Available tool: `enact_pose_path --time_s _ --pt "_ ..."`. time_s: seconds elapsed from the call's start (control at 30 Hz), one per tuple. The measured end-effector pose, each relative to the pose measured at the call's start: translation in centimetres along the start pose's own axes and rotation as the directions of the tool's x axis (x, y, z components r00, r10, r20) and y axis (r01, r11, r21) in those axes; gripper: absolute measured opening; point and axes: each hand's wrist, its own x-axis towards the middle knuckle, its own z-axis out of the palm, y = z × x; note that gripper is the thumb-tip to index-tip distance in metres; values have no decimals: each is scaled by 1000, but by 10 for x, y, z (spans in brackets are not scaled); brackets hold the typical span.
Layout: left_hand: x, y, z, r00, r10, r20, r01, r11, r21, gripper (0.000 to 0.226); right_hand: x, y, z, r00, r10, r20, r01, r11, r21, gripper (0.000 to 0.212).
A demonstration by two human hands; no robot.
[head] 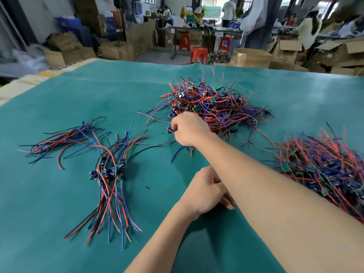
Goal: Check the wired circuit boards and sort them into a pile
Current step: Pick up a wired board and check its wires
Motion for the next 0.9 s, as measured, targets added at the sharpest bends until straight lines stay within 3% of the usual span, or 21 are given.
enact_pose_path --time_s 0.17,0.33,0.43,0.53,0.6,0.73,0.9 --pt "0 2 -1 1000 -6 -6 6 1000 -17 32 1 11 20 994 49 -99 -51 999 -17 13" --pt "6 0 0 996 -71 -48 60 978 -199 20 -33 23 -12 963 96 -252 -47 980 193 11" --pt "11 3 -4 966 -185 -182 70 861 -504 16 -85 37 -31 928 109 -355 -48 983 177 9" --pt "14 5 -11 937 -247 -248 -5 698 -716 11 -139 54 -36 937 104 -333 -74 992 101 8" --pt "14 2 -13 944 -231 -236 -2 711 -703 18 -162 61 -32 959 101 -266 -89 995 54 7" --pt "13 -3 -4 953 -153 -260 12 880 -474 24 -180 69 -17 969 94 -228 -96 995 0 12" --pt "13 -5 -9 936 -172 -308 -21 845 -535 20 -180 66 -1 916 140 -375 -85 983 161 11"
